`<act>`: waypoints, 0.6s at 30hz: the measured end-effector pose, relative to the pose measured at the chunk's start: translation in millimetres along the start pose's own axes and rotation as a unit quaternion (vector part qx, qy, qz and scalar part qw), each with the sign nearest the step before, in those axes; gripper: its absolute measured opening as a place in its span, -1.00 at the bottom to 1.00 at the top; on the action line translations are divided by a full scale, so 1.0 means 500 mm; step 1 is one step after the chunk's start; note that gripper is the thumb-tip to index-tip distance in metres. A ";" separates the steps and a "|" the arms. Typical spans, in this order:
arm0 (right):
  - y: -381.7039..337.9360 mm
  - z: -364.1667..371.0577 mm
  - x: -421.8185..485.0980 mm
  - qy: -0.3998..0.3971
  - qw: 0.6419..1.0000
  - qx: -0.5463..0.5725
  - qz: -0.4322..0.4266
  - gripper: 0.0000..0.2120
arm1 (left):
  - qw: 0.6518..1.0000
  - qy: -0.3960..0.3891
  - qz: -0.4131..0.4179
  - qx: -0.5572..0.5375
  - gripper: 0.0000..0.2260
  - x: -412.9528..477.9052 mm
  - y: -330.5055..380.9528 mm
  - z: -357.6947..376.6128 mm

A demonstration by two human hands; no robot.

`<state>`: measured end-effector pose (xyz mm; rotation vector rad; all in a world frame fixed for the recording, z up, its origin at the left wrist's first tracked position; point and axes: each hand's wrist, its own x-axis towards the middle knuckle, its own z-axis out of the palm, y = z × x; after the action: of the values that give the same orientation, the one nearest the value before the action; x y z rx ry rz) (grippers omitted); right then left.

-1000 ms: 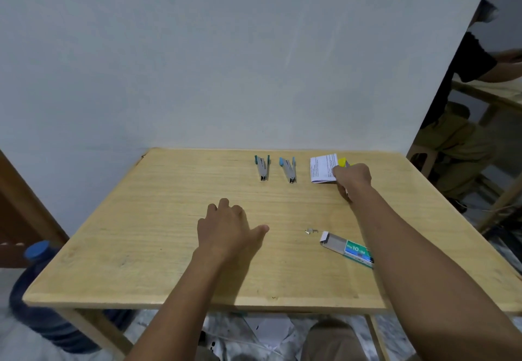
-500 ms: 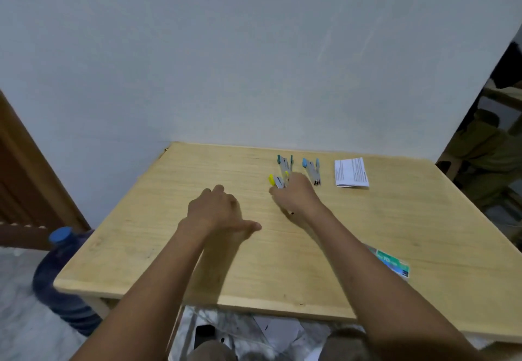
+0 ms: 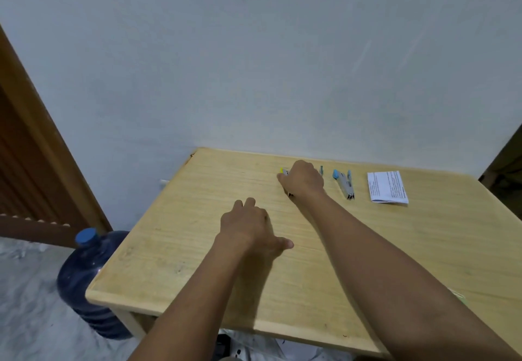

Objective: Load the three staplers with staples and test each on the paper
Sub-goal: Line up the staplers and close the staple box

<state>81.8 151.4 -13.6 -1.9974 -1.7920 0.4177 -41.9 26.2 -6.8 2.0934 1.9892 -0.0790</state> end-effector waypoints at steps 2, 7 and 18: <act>0.003 -0.010 -0.012 -0.016 1.000 0.022 0.001 -0.69 | 1.000 0.002 -0.001 -0.007 -0.31 0.000 -0.002 0.002; 0.045 -0.009 -0.048 -0.065 0.998 0.016 -0.017 -0.62 | 1.000 0.005 0.002 -0.007 -0.31 0.004 -0.003 0.001; 0.035 0.018 -0.038 -0.006 1.000 0.005 -0.027 -0.60 | 1.000 -0.004 -0.004 0.002 -0.27 0.006 -0.002 0.001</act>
<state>90.2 132.4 -31.0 -1.9401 -1.8423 0.4209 -42.7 29.1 -8.1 2.0846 1.9957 -0.0927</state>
